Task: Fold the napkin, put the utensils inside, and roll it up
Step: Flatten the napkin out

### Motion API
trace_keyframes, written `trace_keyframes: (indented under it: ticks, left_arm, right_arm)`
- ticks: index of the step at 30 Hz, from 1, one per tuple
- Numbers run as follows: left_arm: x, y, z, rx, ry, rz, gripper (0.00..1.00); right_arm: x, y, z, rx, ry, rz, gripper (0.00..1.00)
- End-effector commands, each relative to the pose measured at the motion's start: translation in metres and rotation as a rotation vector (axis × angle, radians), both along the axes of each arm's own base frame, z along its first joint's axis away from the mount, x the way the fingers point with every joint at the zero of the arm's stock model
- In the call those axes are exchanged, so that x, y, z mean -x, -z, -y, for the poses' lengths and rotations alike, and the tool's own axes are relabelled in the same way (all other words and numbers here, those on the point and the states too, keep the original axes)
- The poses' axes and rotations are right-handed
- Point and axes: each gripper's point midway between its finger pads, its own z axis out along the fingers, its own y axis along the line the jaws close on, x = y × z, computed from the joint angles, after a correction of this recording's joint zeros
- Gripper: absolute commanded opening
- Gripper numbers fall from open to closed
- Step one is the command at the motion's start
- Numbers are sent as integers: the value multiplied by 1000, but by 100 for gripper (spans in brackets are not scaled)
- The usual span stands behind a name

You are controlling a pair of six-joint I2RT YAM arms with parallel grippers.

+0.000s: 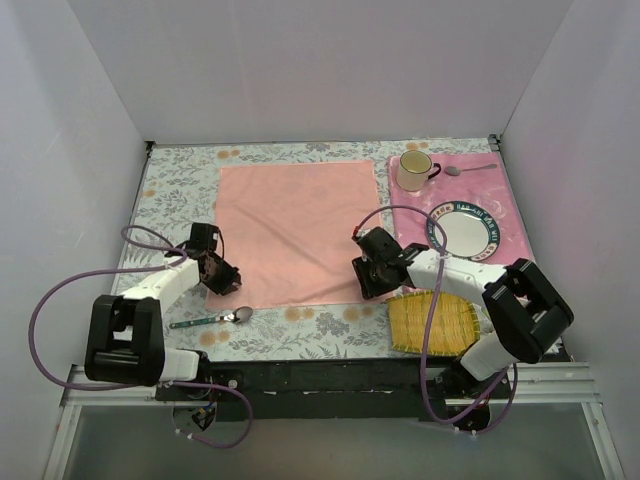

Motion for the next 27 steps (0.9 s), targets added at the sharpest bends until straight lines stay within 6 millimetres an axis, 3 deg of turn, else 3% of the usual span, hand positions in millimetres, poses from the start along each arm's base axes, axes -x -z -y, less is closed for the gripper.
trace_keyframes:
  ticks: [1, 6, 11, 14, 16, 17, 18, 19, 23, 27]
  left_arm:
    - [32, 1, -10, -27, -42, -47, 19]
    - [32, -4, -20, -88, -10, -35, 20]
    - [-5, -27, -16, -96, 32, 30, 21]
    - [-37, -47, -12, -88, 42, 95, 21]
    - [-56, -60, -7, -66, 31, 148, 21]
    - [-68, -66, -5, -52, 28, 194, 21]
    - [-76, -67, -2, -38, 23, 212, 22]
    - [-83, -70, 3, -8, 16, 231, 22]
    - [-123, -85, 21, 89, 22, 351, 22]
    - [-135, -83, 32, 140, 37, 350, 21]
  right_arm:
    - [29, 15, 29, 84, 29, -88, 48]
    - [6, -17, 9, 50, -22, -29, 50]
    - [-34, -53, -24, 14, -57, 44, 56]
    - [-51, -54, -33, 26, -43, 49, 63]
    - [-73, -66, -42, 1, -11, 77, 64]
    - [-80, -58, -43, 13, -1, 69, 64]
    - [-98, -69, -47, -12, 25, 97, 65]
    - [-107, -58, -47, 7, 48, 86, 65]
    - [-155, -57, -49, -5, 108, 119, 59]
    - [-205, -57, -38, -60, 187, 161, 49]
